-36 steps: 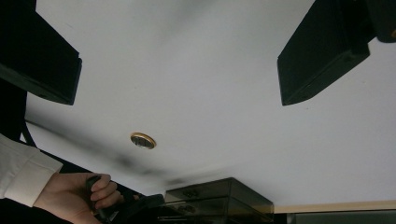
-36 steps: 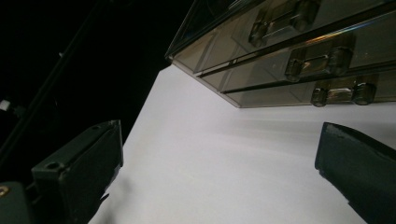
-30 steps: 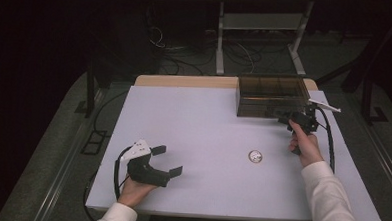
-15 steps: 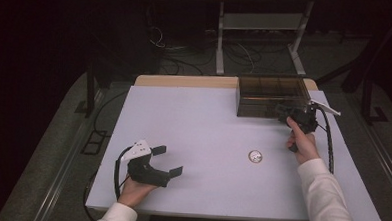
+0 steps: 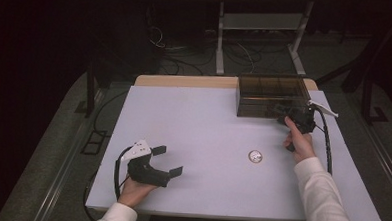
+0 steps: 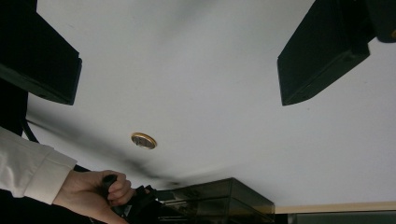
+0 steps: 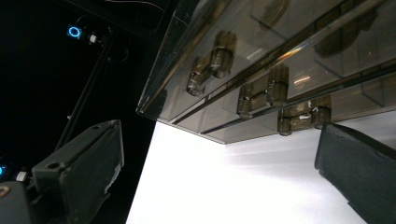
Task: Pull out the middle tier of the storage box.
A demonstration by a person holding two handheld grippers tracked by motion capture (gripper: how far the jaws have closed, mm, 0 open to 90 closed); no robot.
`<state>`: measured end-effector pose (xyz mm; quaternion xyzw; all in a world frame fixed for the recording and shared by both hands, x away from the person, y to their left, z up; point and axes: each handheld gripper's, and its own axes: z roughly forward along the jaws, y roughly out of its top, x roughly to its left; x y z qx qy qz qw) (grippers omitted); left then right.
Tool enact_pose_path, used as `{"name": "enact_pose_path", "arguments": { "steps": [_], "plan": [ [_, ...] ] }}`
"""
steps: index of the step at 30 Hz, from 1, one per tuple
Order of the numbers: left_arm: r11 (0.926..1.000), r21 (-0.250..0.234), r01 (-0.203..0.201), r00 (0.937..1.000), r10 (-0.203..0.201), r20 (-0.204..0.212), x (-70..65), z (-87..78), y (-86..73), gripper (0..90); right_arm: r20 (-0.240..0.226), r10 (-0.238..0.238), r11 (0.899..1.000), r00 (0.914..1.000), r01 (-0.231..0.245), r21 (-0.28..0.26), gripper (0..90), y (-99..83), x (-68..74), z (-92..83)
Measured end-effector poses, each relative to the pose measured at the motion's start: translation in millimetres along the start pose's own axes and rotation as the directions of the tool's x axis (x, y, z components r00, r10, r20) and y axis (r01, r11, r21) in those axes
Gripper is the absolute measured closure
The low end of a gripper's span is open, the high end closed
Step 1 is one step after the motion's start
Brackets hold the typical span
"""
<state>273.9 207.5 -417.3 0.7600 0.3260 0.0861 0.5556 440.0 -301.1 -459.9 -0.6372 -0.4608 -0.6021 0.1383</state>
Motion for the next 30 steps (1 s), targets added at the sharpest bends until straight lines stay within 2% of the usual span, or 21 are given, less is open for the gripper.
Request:
{"name": "enact_pose_path", "arguments": {
  "steps": [3, 4, 5, 7, 9, 13, 15, 19, 23, 26, 30],
  "plan": [
    [1.0000, 0.000, 0.000, 1.0000, 0.000, 0.000, 0.0, 0.1, 0.0, 0.0, 0.004, 0.008, 1.000, 1.0000, -0.008, 0.000, 2.7, -0.1, -1.3, 0.9],
    [1.0000, 0.000, 0.000, 1.0000, 0.000, 0.000, 0.0, 0.0, 0.0, 0.0, 0.004, 0.007, 1.000, 1.0000, -0.007, 0.000, 12.4, 0.0, -1.7, 0.7],
    [1.0000, 0.000, 0.000, 1.0000, 0.000, 0.001, -0.1, 0.1, -0.1, 0.0, -0.002, 0.008, 1.000, 1.0000, -0.008, -0.008, 16.3, 0.3, -2.0, 0.1],
    [1.0000, 0.000, 0.000, 1.0000, 0.000, 0.000, 0.0, 0.0, 0.0, 0.0, 0.001, 0.013, 0.999, 0.9999, -0.013, -0.038, 16.4, 1.6, -1.4, -0.4],
    [1.0000, 0.000, 0.000, 1.0000, 0.000, 0.000, 0.1, 0.0, 0.0, 0.0, -0.001, 0.018, 0.999, 0.9998, -0.018, -0.045, 16.4, 1.9, -1.4, -0.4],
    [1.0000, 0.000, 0.000, 1.0000, 0.000, 0.000, 0.0, 0.0, 0.0, 0.0, 0.026, 0.029, 0.998, 0.9993, -0.027, -0.056, 16.5, 2.4, -3.3, -0.2],
    [1.0000, 0.001, 0.000, 1.0000, 0.000, 0.001, -0.1, 0.0, 0.0, 0.0, 0.035, 0.034, 0.998, 0.9988, -0.032, -0.051, 24.5, 2.2, -4.9, -0.2],
    [1.0000, 0.001, 0.000, 1.0000, 0.000, 0.001, -0.2, 0.2, 0.0, 0.0, 0.063, 0.043, 0.998, 0.9971, -0.040, -0.054, 29.4, 1.5, -7.3, 1.4],
    [1.0000, 0.003, -0.001, 1.0000, 0.001, 0.002, -0.4, 0.6, -0.1, 0.0, 0.079, 0.054, 0.996, 0.9954, -0.049, -0.068, 38.6, 1.2, -9.2, 2.3],
    [1.0000, 0.005, -0.004, 1.0000, 0.004, 0.000, -0.4, 0.6, -0.1, 0.0, 0.114, 0.064, 0.995, 0.9914, -0.055, -0.084, 46.7, 1.3, -9.8, 1.7],
    [1.0000, 0.006, -0.005, 1.0000, 0.005, 0.001, -0.4, 0.6, -0.1, 0.0, 0.119, 0.079, 0.993, 0.9897, -0.068, -0.095, 51.3, 1.5, -11.6, 1.8]
  ]
}}
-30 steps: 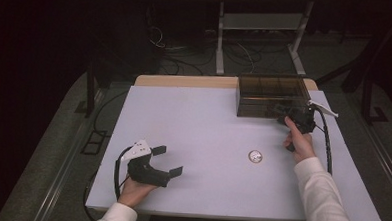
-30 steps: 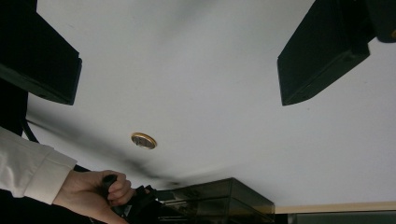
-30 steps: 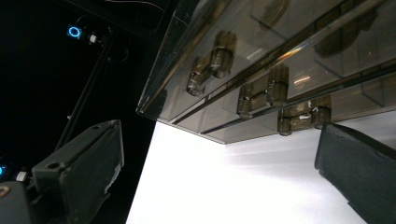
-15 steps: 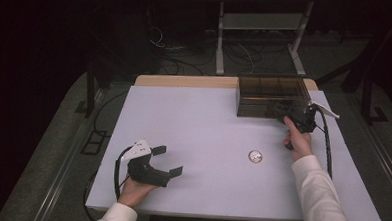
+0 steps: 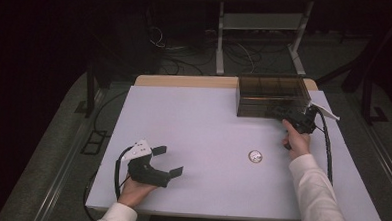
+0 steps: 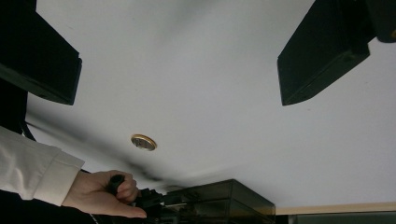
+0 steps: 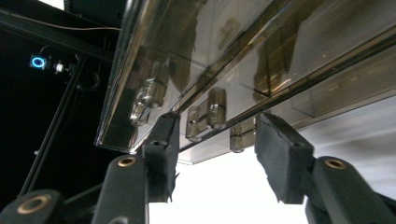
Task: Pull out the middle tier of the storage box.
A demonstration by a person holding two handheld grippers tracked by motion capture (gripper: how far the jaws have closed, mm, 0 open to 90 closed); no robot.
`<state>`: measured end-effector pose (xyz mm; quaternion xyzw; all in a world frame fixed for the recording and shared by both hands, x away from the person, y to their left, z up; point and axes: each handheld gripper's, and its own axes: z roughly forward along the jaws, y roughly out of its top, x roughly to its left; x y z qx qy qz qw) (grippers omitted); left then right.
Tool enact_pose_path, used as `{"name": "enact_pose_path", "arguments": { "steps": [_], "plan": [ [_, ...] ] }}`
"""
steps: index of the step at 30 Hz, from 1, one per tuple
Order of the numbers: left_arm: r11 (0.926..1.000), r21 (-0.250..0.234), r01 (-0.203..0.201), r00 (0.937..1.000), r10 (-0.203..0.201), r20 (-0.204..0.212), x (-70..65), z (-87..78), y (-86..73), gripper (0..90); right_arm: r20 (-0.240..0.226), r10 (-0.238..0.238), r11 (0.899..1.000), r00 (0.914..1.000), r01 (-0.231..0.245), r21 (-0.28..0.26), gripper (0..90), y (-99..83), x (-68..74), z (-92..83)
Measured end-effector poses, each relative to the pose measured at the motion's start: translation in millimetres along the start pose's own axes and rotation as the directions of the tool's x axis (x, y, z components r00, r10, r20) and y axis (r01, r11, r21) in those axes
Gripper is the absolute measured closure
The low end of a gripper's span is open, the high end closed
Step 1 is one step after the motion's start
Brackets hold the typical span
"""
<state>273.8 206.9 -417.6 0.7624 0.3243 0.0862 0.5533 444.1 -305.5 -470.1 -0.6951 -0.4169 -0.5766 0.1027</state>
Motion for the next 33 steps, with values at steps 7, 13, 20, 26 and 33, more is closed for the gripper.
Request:
{"name": "enact_pose_path", "arguments": {
  "steps": [7, 13, 20, 26, 33],
  "plan": [
    [1.0000, -0.002, 0.002, 1.0000, -0.002, 0.000, 0.1, 0.0, 0.1, 0.0, -0.007, 0.017, 1.000, 0.9998, -0.017, -0.009, 61.5, -0.3, -1.4, 2.0],
    [1.0000, 0.002, 0.000, 1.0000, 0.000, 0.002, 0.1, 0.2, 0.1, 0.0, -0.006, 0.041, 0.999, 0.9991, -0.041, -0.003, 67.3, -1.8, -2.4, 4.1],
    [1.0000, 0.003, -0.003, 1.0000, 0.003, 0.002, 0.2, 0.5, 0.1, 0.0, -0.012, 0.054, 0.999, 0.9984, -0.054, -0.001, 70.5, -1.5, -1.4, 3.0],
    [1.0000, 0.000, -0.002, 1.0000, 0.002, 0.002, 0.1, 0.4, 0.2, 0.0, -0.015, 0.066, 0.998, 0.9977, -0.066, -0.008, 71.5, -0.8, -0.2, 2.0],
    [1.0000, 0.002, -0.005, 1.0000, 0.005, 0.000, 0.1, 0.6, 0.3, 0.0, -0.016, 0.072, 0.997, 0.9973, -0.072, -0.010, 76.1, -1.2, -0.3, 2.4]
  ]
}}
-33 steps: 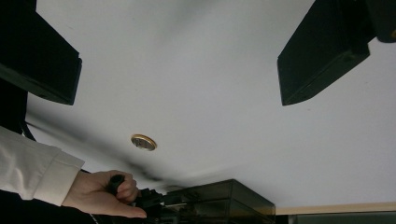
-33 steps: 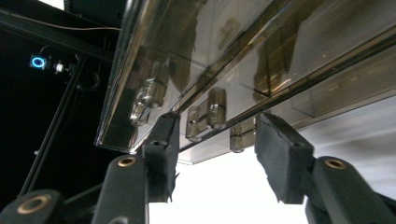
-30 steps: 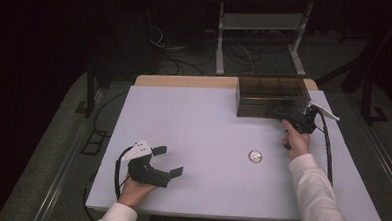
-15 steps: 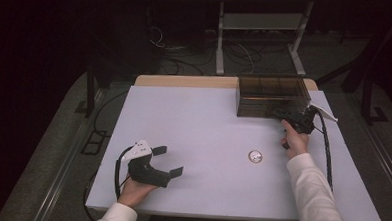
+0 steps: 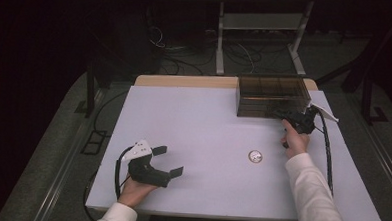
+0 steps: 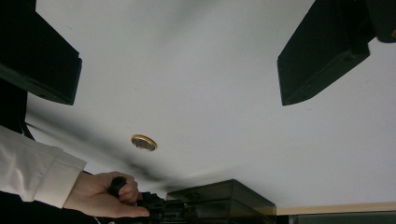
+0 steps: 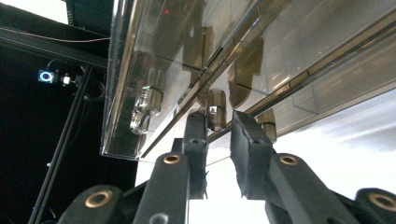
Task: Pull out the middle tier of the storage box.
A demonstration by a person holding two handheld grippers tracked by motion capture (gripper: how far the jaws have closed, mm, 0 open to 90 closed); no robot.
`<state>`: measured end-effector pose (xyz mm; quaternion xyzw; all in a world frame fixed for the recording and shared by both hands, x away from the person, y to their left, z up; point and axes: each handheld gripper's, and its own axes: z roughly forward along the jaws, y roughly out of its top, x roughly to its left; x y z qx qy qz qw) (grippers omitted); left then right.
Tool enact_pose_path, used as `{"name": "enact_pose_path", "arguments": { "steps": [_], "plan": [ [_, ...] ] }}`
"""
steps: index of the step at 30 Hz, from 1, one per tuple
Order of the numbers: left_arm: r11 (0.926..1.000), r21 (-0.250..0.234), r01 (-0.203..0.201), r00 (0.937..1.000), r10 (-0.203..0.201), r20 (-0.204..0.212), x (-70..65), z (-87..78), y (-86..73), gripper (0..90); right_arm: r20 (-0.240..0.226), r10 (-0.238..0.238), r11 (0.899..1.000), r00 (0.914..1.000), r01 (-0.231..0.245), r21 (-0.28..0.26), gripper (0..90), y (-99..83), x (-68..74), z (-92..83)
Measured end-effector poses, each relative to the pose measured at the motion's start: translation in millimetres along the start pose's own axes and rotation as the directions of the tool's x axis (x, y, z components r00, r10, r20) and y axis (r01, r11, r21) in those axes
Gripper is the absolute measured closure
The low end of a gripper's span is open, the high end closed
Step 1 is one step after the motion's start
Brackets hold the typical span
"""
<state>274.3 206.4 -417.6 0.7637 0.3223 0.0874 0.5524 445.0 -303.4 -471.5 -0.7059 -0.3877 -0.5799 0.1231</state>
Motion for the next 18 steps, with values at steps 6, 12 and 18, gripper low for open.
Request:
{"name": "enact_pose_path", "arguments": {
  "steps": [6, 12, 18],
  "plan": [
    [1.0000, 0.001, 0.000, 1.0000, 0.000, 0.000, -0.2, 0.3, 0.0, 0.0, -0.003, 0.010, 1.000, 0.9999, -0.010, -0.002, 79.1, 0.1, 1.0, -0.3],
    [1.0000, 0.001, 0.000, 1.0000, 0.000, 0.002, -0.1, 0.3, -0.1, 0.0, -0.001, 0.020, 1.000, 0.9998, -0.020, -0.001, 79.4, 0.2, 1.2, -0.3],
    [1.0000, 0.002, 0.002, 1.0000, -0.002, 0.001, -0.1, 0.6, -0.2, 0.0, -0.005, 0.022, 1.000, 0.9997, -0.022, 0.004, 79.5, 0.7, 0.7, -0.8]
  ]
}}
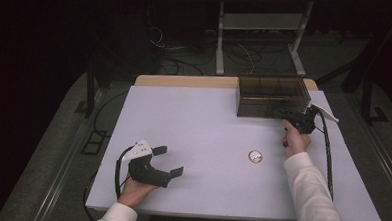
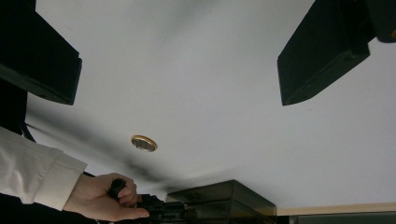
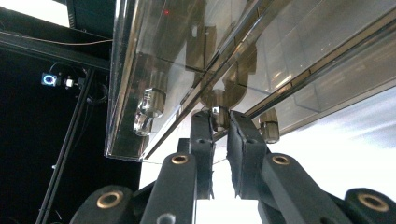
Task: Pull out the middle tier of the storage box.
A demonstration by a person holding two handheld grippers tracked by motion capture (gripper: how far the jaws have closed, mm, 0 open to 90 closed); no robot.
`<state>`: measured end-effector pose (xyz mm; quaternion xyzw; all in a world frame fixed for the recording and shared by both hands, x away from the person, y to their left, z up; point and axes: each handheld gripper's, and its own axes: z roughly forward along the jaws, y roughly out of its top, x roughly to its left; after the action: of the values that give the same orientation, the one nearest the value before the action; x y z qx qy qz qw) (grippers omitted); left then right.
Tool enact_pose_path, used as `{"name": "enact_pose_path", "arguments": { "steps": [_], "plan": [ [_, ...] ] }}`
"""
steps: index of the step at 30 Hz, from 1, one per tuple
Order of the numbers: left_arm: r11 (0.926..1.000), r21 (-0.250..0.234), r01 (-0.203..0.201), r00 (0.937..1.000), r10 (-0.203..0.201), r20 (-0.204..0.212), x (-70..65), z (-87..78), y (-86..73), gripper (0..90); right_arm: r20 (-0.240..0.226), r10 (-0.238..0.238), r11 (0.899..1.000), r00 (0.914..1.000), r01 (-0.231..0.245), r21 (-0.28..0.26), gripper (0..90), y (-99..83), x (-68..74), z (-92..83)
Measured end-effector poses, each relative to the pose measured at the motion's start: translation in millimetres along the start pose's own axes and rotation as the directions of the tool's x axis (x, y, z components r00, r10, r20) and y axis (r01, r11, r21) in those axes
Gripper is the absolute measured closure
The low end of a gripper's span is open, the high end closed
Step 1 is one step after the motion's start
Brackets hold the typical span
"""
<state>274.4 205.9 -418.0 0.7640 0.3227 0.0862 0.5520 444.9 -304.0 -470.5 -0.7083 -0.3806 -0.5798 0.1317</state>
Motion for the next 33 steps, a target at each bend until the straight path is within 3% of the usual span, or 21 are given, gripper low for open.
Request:
{"name": "enact_pose_path", "arguments": {
  "steps": [33],
  "plan": [
    [1.0000, 0.003, -0.001, 1.0000, 0.001, 0.004, -0.5, 1.2, 0.0, 0.0, -0.015, -0.024, 1.000, 0.9996, 0.025, 0.014, 79.3, -13.3, -2.3, -14.1]
  ]
}}
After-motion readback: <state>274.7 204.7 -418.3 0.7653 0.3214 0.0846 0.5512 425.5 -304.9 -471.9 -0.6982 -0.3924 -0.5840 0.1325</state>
